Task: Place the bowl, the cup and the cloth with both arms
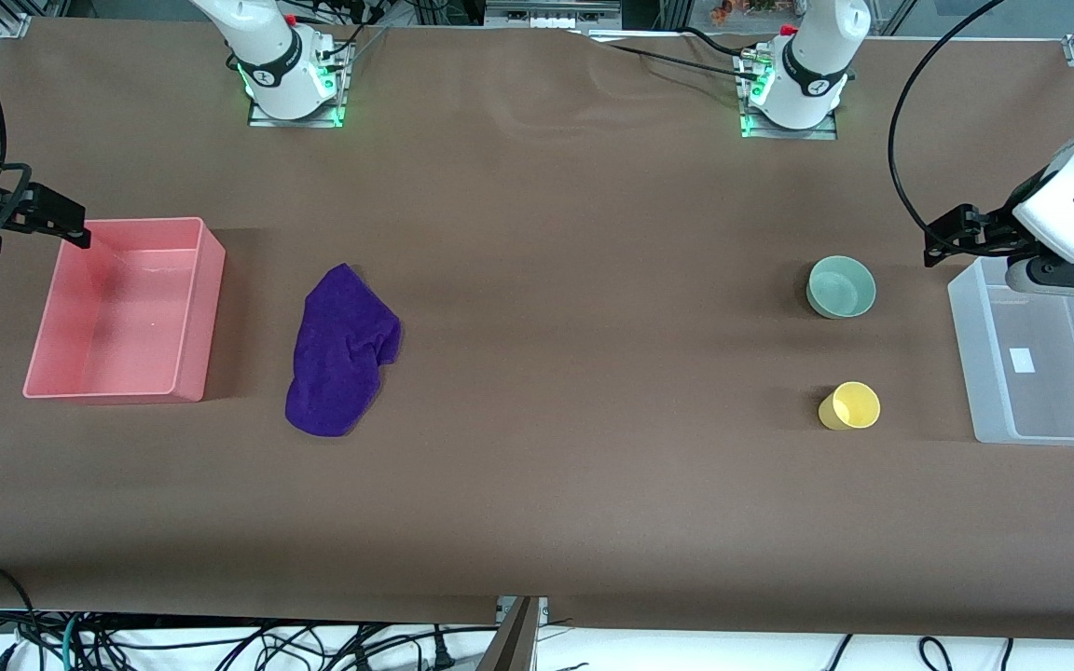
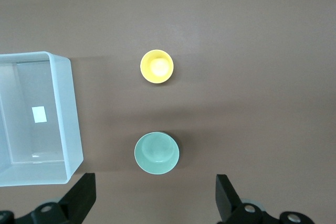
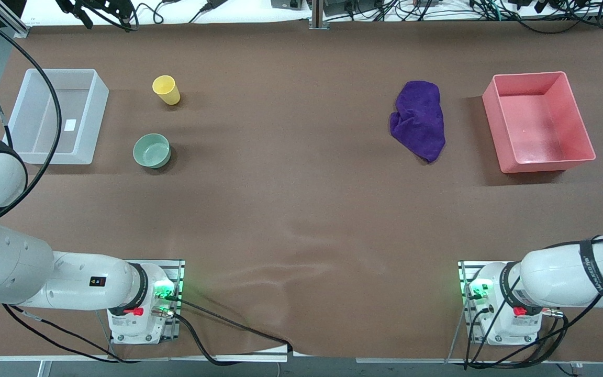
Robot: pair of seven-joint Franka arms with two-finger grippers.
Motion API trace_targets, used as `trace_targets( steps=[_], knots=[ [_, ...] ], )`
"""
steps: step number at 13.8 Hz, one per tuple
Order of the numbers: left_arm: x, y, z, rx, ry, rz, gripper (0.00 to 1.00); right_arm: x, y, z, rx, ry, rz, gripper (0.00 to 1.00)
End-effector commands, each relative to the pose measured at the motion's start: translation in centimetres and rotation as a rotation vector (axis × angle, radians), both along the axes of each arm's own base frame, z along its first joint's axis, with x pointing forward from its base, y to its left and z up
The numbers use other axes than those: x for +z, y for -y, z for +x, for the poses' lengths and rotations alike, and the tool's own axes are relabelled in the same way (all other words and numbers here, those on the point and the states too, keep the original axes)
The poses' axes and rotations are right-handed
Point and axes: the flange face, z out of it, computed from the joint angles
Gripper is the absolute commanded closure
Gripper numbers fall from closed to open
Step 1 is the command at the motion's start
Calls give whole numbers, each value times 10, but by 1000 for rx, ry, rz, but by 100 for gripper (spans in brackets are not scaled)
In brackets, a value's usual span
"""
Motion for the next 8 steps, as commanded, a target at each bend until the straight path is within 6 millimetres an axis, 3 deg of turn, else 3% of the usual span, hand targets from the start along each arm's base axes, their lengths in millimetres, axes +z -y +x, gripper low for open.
trace_targets(
  steps=[1, 6, 7, 8],
  knots=[
    [5, 0, -7, 1, 17, -27, 0, 1, 1, 0, 4, 4, -3, 0],
    [3, -5, -7, 8, 12, -27, 0, 1, 1, 0, 0, 6, -3, 0],
    [-3, -7, -6, 12, 0, -27, 0, 1, 1, 0, -2, 6, -2, 0],
    [-25, -8, -6, 11, -43, -25, 0, -1, 0, 1, 0, 3, -2, 0]
  ],
)
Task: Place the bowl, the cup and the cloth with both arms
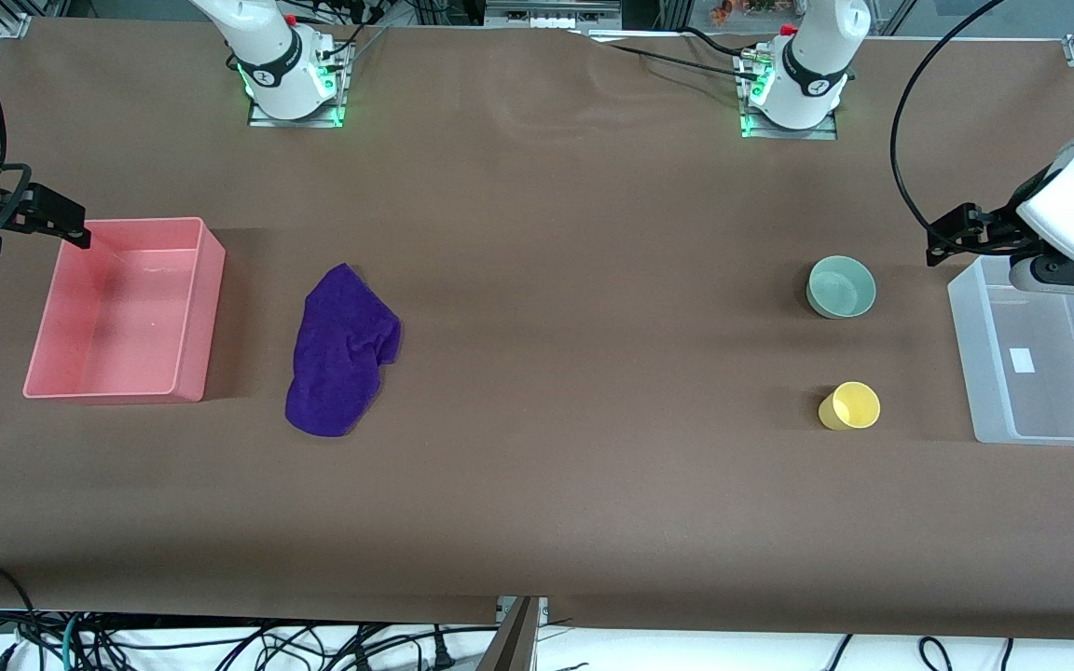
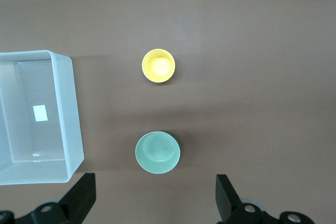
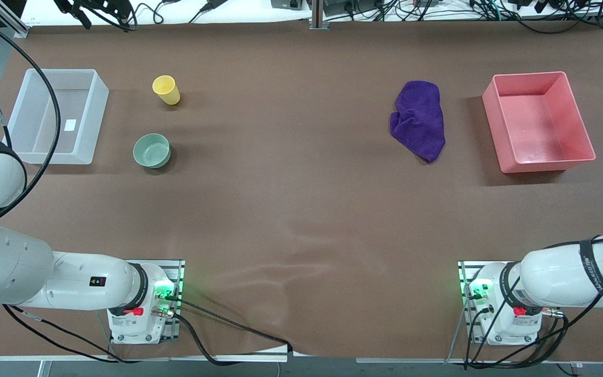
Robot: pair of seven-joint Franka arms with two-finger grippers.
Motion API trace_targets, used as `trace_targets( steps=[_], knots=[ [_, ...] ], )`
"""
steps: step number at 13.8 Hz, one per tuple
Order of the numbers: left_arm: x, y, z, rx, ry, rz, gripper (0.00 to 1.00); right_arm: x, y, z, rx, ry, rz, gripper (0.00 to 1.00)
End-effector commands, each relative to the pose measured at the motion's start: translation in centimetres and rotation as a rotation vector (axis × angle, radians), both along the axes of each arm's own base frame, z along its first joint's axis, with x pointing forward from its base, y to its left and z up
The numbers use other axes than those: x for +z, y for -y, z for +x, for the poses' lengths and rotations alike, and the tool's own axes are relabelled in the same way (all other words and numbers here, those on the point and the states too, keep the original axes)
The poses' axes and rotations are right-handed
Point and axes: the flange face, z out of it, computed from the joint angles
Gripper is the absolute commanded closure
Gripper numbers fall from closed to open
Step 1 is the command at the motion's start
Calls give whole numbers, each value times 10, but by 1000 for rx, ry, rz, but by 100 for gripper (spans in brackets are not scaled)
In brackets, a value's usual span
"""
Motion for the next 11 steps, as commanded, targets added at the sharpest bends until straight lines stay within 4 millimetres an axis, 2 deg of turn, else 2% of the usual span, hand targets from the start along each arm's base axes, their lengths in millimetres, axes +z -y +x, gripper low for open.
trace_targets(
  steps=[1, 2, 4, 5, 6, 7, 10, 11],
  knots=[
    [-45, -12, -6, 6, -72, -27, 0, -8, -1, 4, 3, -9, 0, 0],
    [-61, -23, -3, -22, -62, -30, 0, -14, -3, 6, 11, -20, 1, 0],
    [-106, -53, 1, -115, -64, -43, 0, -27, -3, 14, 16, -31, 6, 0],
    [-126, -60, 4, -161, -66, -49, 0, -50, -2, 24, 15, -54, 9, 0],
    [-148, -67, 3, -208, -82, -57, 0, -83, -3, 36, 17, -103, 13, 0],
    [-170, -75, 3, -248, -94, -66, 0, -100, -4, 42, 19, -120, 15, 0],
    [-236, -83, 0, -410, -144, -102, 0, -172, -59, 61, 76, -129, 25, 0],
    [-258, -83, -3, -481, -159, -117, 0, -204, -65, 61, 47, -121, 26, 0]
  ],
)
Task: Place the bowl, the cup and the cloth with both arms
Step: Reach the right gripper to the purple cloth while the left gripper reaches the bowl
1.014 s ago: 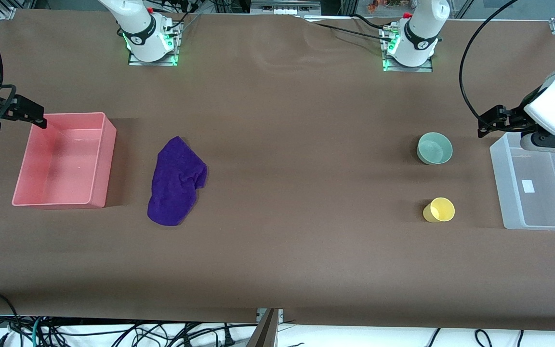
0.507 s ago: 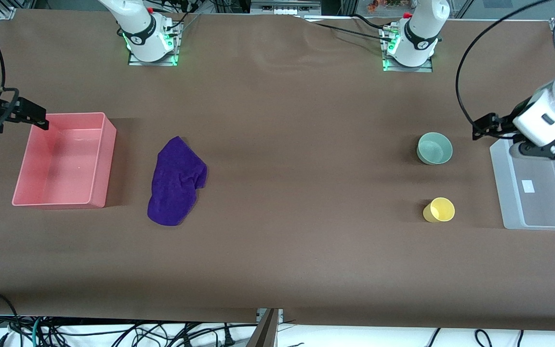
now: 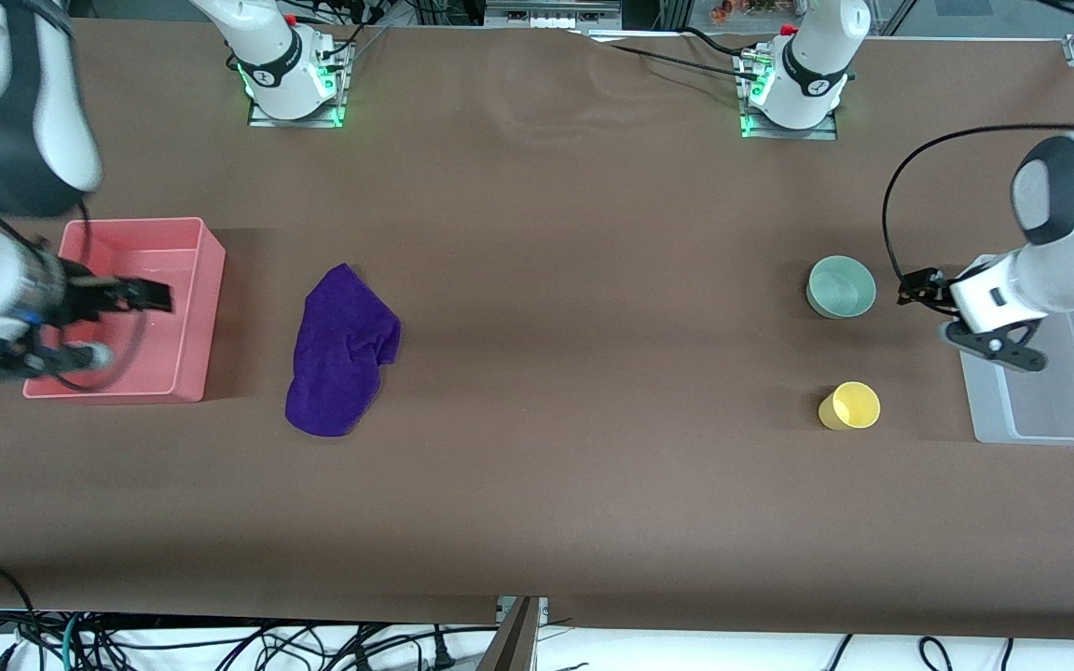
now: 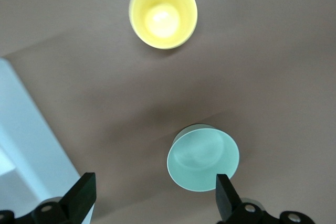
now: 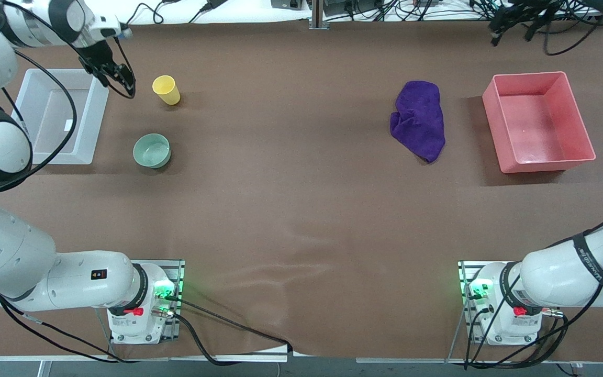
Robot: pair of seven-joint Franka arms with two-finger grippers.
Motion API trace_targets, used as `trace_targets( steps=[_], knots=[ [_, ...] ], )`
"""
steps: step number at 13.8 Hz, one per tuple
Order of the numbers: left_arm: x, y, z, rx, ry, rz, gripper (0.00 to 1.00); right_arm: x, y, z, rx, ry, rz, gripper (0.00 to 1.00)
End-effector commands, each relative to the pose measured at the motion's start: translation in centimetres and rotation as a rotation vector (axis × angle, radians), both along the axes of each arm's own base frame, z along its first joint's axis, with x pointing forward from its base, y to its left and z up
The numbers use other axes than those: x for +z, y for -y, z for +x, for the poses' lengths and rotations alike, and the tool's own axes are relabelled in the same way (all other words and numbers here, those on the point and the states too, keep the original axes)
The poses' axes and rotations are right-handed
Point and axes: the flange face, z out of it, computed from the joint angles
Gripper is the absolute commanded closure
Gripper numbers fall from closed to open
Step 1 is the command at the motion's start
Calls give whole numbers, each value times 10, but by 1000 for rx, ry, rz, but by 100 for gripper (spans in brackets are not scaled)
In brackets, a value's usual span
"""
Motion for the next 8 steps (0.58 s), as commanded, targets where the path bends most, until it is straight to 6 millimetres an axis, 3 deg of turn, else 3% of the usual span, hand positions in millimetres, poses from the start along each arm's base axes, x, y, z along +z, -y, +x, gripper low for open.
trace_targets(
  steps=[1, 4, 6, 7, 8],
  knots=[
    [-52, 1, -9, -181, -24, -68, 0, -68, -30, -5, -47, 34, 0, 0],
    [-111, -1, -26, -297, -8, -91, 0, -145, -76, -34, -6, 90, 12, 0],
    [-141, 0, -40, -306, -5, -92, 1, -180, -79, -48, 1, 91, 18, 0],
    [-153, 1, -47, -310, -11, -95, 8, -195, -81, -53, 6, 92, 20, 0],
    [-157, 1, -51, -329, -16, -99, 25, -210, -86, -60, 19, 102, 25, 0]
  ],
)
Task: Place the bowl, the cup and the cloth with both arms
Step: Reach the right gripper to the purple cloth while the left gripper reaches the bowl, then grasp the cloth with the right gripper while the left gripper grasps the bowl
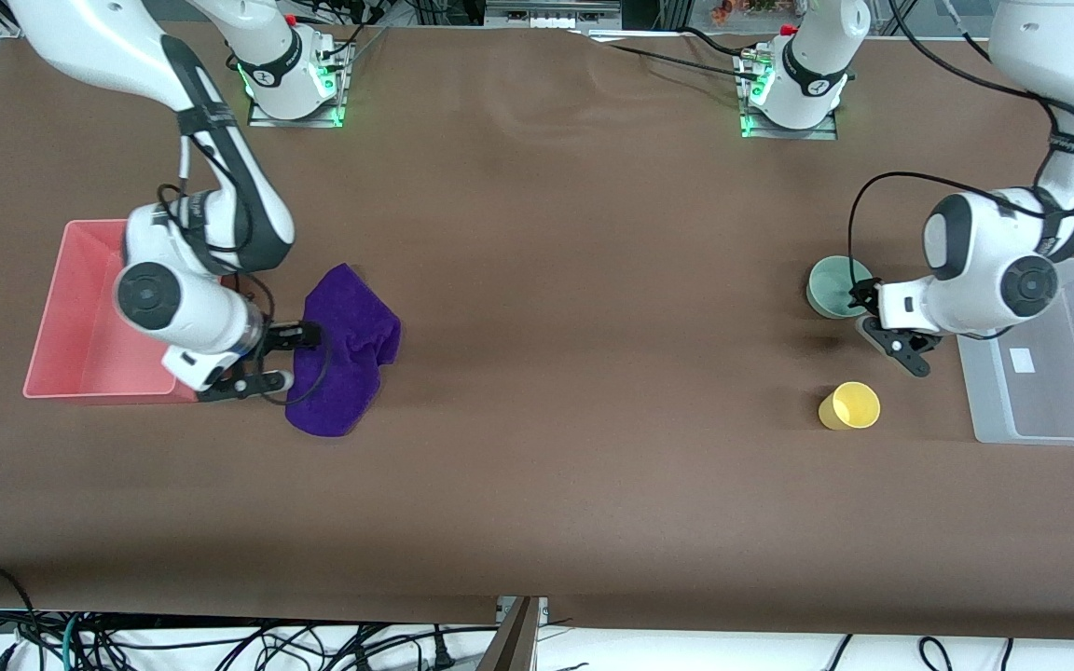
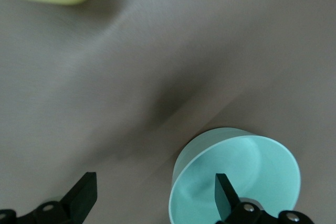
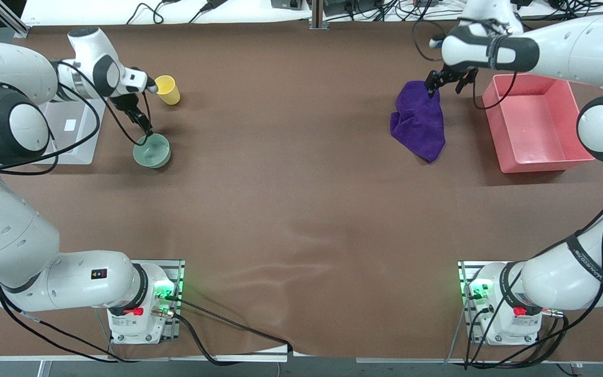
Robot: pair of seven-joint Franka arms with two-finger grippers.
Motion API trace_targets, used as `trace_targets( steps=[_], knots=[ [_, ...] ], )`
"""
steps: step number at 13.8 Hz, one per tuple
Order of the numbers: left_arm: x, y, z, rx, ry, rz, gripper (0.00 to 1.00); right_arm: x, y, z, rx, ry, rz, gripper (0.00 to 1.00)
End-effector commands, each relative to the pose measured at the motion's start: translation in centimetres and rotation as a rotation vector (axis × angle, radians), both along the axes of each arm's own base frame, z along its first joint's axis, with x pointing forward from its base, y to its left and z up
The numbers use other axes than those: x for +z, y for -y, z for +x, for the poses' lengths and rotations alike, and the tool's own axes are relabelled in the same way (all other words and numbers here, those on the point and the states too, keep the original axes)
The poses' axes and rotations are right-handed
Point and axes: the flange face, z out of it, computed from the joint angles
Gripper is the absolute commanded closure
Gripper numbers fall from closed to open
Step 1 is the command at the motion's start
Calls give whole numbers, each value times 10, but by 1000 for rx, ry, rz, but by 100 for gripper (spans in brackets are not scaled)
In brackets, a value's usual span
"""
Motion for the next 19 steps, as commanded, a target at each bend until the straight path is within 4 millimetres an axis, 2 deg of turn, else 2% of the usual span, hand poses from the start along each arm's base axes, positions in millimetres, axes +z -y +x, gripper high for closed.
trace_targets(
  steps=[1, 2, 4, 6, 7, 8, 9, 12, 14, 16, 18, 19],
  knots=[
    [-6, -1, -10, -70, 8, -35, 64, -30, -4, -21, 4, 41, 17, 0],
    [-7, -2, -11, -94, 7, -42, 96, -48, -5, -29, 8, 73, 28, 0],
    [-6, -4, -10, -92, 9, -42, 100, -75, -10, -40, 18, 116, 46, 0],
    [-5, -4, -9, -92, 12, -42, 100, -85, -17, -42, 29, 119, 50, 2],
    [-4, -4, -8, -92, 13, -41, 100, -89, -16, -42, 26, 120, 51, 35],
    [-2, -4, -7, -94, 12, -42, 100, -90, -17, -43, 29, 117, 50, 80],
    [5, -4, -5, -101, 23, -42, 100, -88, -18, -42, 30, 116, 50, 100],
    [58, -6, 13, -115, 33, -38, 100, -73, -18, -30, 48, 120, 46, 100],
    [100, -11, 36, -114, -6, -39, 100, -52, -16, -18, 51, 90, 32, 100],
    [151, -27, 57, -104, -38, -44, 100, -25, -15, -5, 50, 58, 18, 100],
    [187, -79, 75, -127, -31, -39, 100, 4, -9, 10, 71, 17, 4, 100],
    [193, -103, 84, -172, -15, -23, 100, 19, -5, 18, 81, 8, -2, 100]
  ],
)
